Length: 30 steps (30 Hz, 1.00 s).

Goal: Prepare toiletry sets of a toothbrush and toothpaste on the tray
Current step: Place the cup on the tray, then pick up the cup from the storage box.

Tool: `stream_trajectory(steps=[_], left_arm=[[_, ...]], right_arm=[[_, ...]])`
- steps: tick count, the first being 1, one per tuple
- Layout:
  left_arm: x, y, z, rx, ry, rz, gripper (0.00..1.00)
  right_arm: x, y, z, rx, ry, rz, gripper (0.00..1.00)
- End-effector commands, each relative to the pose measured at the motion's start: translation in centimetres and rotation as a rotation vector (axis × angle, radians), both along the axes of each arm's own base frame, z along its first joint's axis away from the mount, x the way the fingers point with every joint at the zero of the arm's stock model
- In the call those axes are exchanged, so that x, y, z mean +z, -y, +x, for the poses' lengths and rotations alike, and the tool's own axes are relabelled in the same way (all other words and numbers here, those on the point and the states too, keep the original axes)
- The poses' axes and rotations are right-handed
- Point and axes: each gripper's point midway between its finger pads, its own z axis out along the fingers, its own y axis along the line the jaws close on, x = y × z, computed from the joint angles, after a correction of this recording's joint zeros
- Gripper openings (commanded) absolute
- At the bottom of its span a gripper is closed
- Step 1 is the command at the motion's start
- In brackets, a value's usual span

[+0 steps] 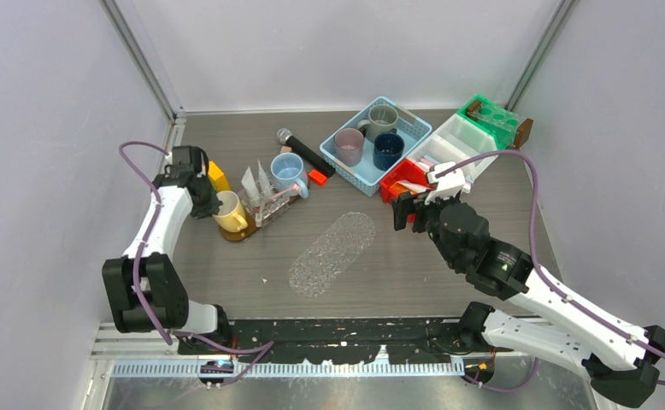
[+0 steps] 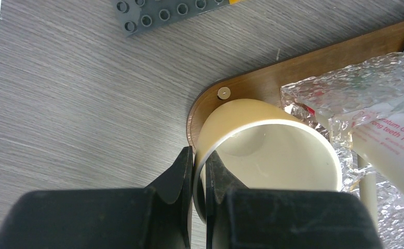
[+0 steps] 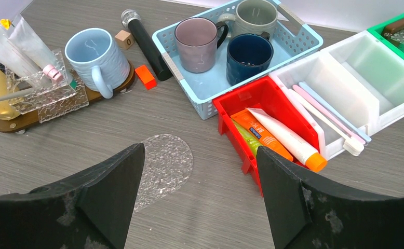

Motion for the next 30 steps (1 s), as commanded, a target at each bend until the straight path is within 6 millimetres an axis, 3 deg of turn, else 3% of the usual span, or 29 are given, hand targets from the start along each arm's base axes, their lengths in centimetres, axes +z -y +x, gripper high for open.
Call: stream_trajectory(steps=[1,9,16,21,30], left_arm=[[1.3,-0.1,1.0,-0.009,0.080,0.004,0.00],[1.6,0.5,-0.1,-0.028,0.086,-0.017,0.07],[2.5,0.4,-0.4,-0.033,0.106,-0.001,0.31],[2.8,0.6,-0.5,-0.036,0.109,-0.014,0.42],[5.1,0.8,-1.4,-0.011,0.156,-0.023,0.45]], right_arm=[[0.9,0.0,0.4,-0.018,0.030,0.026,0.85],[1.0,0.1,0.3,-0.017,0.033,0.031,0.85],[1.1,0.0,0.3,-0.013,0.035,0.037,0.85],[1.3,0.2,0.2,-0.016,0.042,0.043,0.85],[1.8,0.5,0.1,-0.023,0.047,0.043,0.85]])
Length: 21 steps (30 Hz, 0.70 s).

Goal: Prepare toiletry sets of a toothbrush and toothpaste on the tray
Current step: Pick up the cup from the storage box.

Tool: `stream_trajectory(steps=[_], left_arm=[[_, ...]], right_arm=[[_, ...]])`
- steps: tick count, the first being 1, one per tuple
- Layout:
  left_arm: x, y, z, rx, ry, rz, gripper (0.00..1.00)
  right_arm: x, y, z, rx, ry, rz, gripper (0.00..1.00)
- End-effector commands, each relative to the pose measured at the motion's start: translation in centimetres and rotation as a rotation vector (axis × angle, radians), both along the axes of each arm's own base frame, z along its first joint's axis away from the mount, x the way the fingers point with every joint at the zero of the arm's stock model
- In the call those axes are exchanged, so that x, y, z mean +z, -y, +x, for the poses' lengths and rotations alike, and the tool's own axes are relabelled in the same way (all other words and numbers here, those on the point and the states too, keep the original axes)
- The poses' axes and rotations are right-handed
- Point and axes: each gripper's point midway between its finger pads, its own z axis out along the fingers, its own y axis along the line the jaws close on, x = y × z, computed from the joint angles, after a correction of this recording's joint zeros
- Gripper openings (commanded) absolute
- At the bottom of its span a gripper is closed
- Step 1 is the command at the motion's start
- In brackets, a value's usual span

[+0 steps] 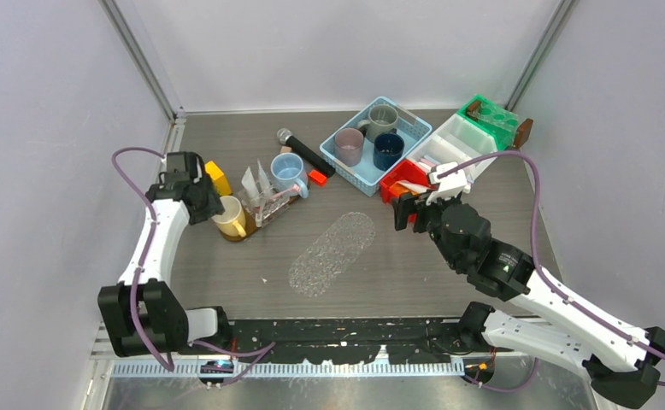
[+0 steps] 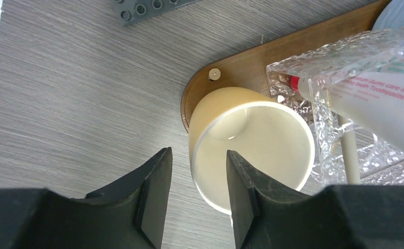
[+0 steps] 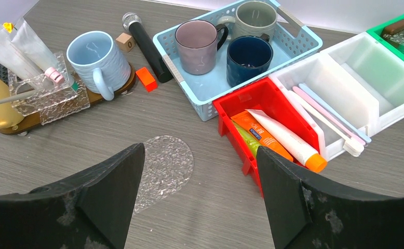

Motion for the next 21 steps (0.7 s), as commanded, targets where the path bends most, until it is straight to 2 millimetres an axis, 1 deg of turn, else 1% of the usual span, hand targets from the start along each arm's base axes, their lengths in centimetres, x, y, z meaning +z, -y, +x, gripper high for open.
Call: stream_trajectory(steps=[1,3,6,9,11,12,13,14,16,18,21], left_arm=[[4.1,0.1,-0.1,0.016,0.110,-0.003,0.47],[5.4,0.0,-0.6,0.015,0.147,0.004,0.52],[7.8,0.1,-1.3,-0.002,0.223,0.021,0.70],[10.3,0.1,-2.4,-0.024,0.302,0.045,0.84],[11.9,0.0,-3.2,-0.043,0.361,0.080,0.95],[12.7,-0.2,-3.6,-0.048,0.394,0.098,0.99],[13.6,-0.2,-3.8,-0.065,0.435,0.118,1.00],[14.7,-0.1,-4.3,-0.088,0.490,0.143,1.00],[15.9,-0.2,-5.0,-0.126,0.561,0.198,1.00],[16.7,-0.2,-5.5,-0.159,0.595,0.253,1.00],[17.1,0.0,-6.2,-0.199,0.631,0.323,1.00]], right_arm=[[2.0,0.5,0.1,-0.025,0.043,0.036,0.85],[2.2,0.7,0.2,-0.032,0.043,0.029,0.86],[2.3,1.1,0.3,-0.054,0.036,0.010,0.87],[2.7,1.3,0.5,-0.074,0.030,-0.012,0.88],[2.8,1.4,0.7,-0.085,0.022,-0.029,0.89],[2.8,1.5,0.8,-0.089,0.017,-0.036,0.89],[3.1,1.5,1.0,-0.097,0.016,-0.036,0.89],[3.0,1.5,1.0,-0.099,0.009,-0.040,0.89],[2.8,1.1,1.6,-0.106,-0.006,-0.056,0.90],[3.3,0.9,2.3,-0.116,-0.014,-0.055,0.90],[3.2,1.0,3.9,-0.126,-0.060,-0.024,0.91]])
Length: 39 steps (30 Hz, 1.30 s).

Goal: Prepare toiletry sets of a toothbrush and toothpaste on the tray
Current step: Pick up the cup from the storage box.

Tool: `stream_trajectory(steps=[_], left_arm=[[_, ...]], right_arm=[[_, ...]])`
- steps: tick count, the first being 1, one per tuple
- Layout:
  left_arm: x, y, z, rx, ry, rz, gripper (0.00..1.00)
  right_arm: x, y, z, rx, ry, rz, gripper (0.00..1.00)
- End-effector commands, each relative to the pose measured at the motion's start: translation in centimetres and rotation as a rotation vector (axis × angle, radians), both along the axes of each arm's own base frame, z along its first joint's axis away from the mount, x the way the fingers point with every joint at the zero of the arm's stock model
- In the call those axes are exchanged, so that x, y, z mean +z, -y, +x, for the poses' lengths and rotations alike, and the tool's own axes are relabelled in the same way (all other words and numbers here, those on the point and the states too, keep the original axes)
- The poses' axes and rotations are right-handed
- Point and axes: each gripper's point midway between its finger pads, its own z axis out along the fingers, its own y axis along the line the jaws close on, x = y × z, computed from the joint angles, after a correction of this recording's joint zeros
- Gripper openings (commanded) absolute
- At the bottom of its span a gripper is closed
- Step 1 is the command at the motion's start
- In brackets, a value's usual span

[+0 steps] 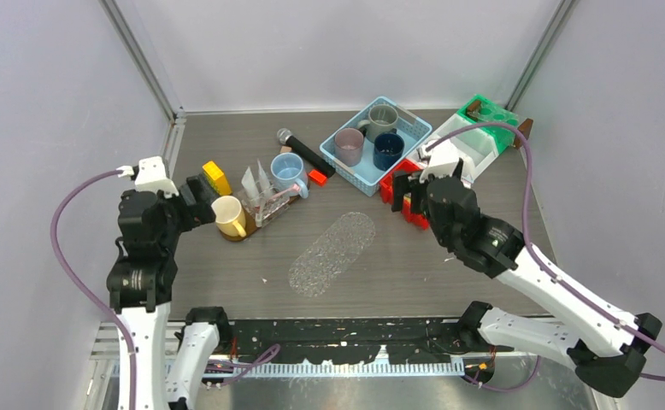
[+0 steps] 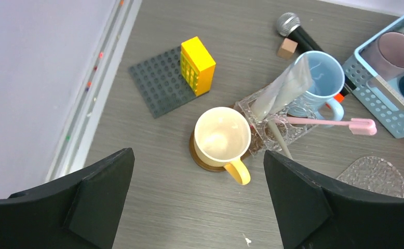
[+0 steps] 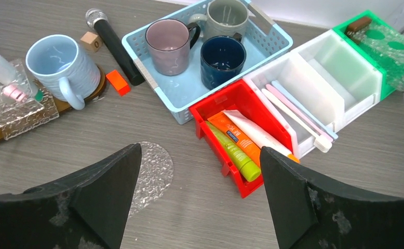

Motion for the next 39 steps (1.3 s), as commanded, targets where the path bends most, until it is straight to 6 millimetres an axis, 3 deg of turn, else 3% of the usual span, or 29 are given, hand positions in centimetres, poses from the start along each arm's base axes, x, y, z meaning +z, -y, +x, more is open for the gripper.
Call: stream_trajectory(steps=[1,6,10,13,14,15,20,24,25,26,27,28,29,30,31,32,33,39], left_arm=[[1.2,-0.2,-0.3,-0.045,0.086,0.161,1.00],[2.8,0.3,-2.0,-0.055,0.271,0.189,1.00],[3.4,0.2,-2.4,-0.016,0.397,0.145,1.00],[3.5,0.6,-2.2,-0.030,0.436,0.138,1.00],[3.6,0.9,-2.0,-0.040,0.446,0.134,1.00],[3.5,1.1,-1.9,-0.051,0.450,0.131,1.00],[2.6,1.6,-1.8,-0.072,0.448,0.123,1.00],[1.6,1.1,-2.1,-0.048,0.456,0.129,1.00],[1.5,1.0,-2.2,-0.042,0.456,0.129,1.00],[1.4,0.9,-2.2,-0.036,0.456,0.131,1.00],[1.3,0.8,-2.2,-0.031,0.456,0.134,1.00],[1.2,0.7,-2.2,-0.029,0.456,0.139,1.00],[1.2,0.6,-2.2,-0.027,0.456,0.144,1.00],[1.0,0.6,-2.2,-0.026,0.454,0.147,1.00],[1.0,0.6,-2.1,-0.026,0.453,0.150,1.00],[0.8,0.6,-2.0,-0.025,0.450,0.154,1.00],[0.8,0.6,-1.9,-0.026,0.447,0.157,1.00],[0.3,0.7,-1.3,-0.036,0.422,0.166,1.00]], right_arm=[[1.6,0.5,2.8,-0.028,-0.036,0.086,0.91],[0.1,1.8,7.6,-0.073,-0.144,0.213,0.91],[-2.3,2.8,12.7,-0.130,-0.208,0.179,0.90],[-2.4,3.7,16.3,-0.134,-0.201,0.182,0.89],[-3.9,3.8,17.5,-0.131,-0.231,0.157,0.88],[-3.4,4.3,18.6,-0.116,-0.215,0.146,0.86],[-5.8,4.9,23.4,-0.029,-0.261,0.118,0.81],[-7.8,4.3,25.7,0.065,-0.312,0.077,0.75],[-9.5,4.2,26.2,0.082,-0.347,0.053,0.74],[-9.2,3.9,26.7,0.108,-0.340,0.046,0.73],[-10.9,3.8,27.1,0.124,-0.374,0.023,0.72],[-10.7,3.6,27.6,0.139,-0.368,0.018,0.71],[-12.4,3.5,28.0,0.151,-0.402,-0.001,0.70],[-12.3,3.4,28.3,0.164,-0.403,-0.006,0.69],[-13.6,3.3,28.7,0.178,-0.425,-0.022,0.68],[-13.5,3.2,29.0,0.191,-0.423,-0.031,0.67],[-14.7,3.0,29.2,0.202,-0.446,-0.034,0.66],[-17.2,2.0,30.1,0.270,-0.495,-0.039,0.63]])
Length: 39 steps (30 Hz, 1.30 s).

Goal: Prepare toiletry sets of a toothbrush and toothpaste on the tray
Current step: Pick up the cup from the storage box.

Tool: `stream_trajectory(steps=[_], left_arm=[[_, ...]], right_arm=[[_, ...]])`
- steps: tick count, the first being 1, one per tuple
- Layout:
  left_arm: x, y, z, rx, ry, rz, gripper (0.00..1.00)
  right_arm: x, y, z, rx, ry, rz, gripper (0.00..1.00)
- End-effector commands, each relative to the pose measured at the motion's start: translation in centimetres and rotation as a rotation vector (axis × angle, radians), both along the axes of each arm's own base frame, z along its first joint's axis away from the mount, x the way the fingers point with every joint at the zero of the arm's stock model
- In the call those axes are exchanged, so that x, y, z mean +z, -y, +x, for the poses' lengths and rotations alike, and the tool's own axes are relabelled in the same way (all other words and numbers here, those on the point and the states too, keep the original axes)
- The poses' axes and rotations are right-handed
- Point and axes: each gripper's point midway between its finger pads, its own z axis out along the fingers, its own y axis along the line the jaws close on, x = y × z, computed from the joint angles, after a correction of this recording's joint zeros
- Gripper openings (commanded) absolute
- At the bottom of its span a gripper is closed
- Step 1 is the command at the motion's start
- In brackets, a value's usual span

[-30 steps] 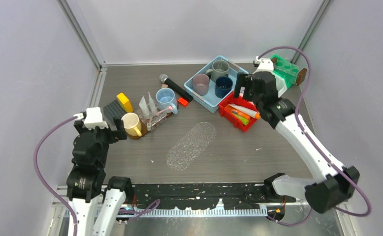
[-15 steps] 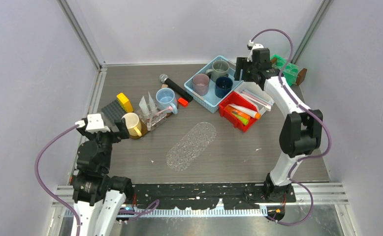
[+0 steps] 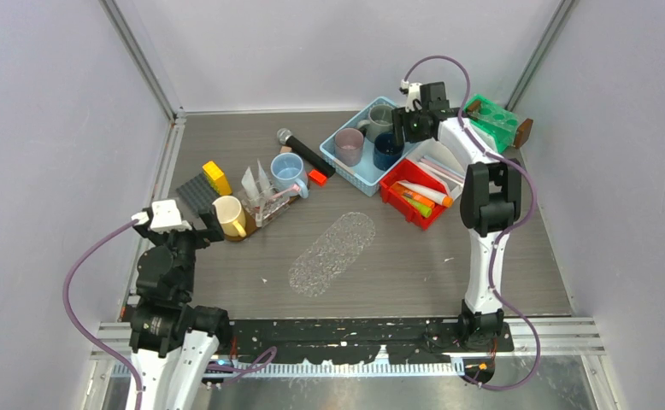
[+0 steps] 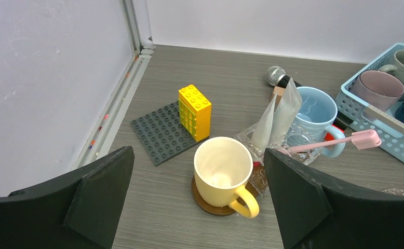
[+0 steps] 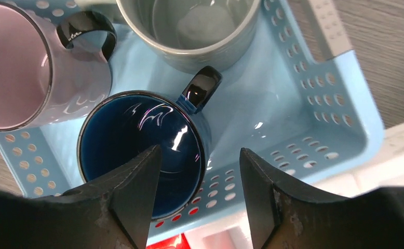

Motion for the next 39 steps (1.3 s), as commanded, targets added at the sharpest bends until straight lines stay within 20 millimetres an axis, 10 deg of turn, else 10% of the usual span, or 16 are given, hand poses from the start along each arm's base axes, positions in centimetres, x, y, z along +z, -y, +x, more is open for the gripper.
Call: stream_trajectory(steps=[1,12,18,27,39], left_arm=[[1.0,-0.1,0.7,0.007,0.036,0.012,1.00],[0.9,-0.2,0.7,0.012,0.032,0.020,1.00],[0.9,-0.3,0.6,0.018,0.035,0.018,1.00],[1.2,-0.7,-0.2,0.039,0.055,0.005,1.00],[1.6,-1.3,-1.5,0.067,0.087,-0.023,1.00]], right_arm=[[1.0,-1.2,0.6,0.098,0.018,0.008,0.61],[-0.5,-1.6,0.4,0.163,-0.009,-0.007,0.30],[3.4,-1.5,0.3,0.147,0.064,0.002,0.04],[11.8,-1.1,-1.0,0.036,0.196,0.033,0.01],[16.6,-4.1,-11.0,-0.184,0.165,0.063,0.01]])
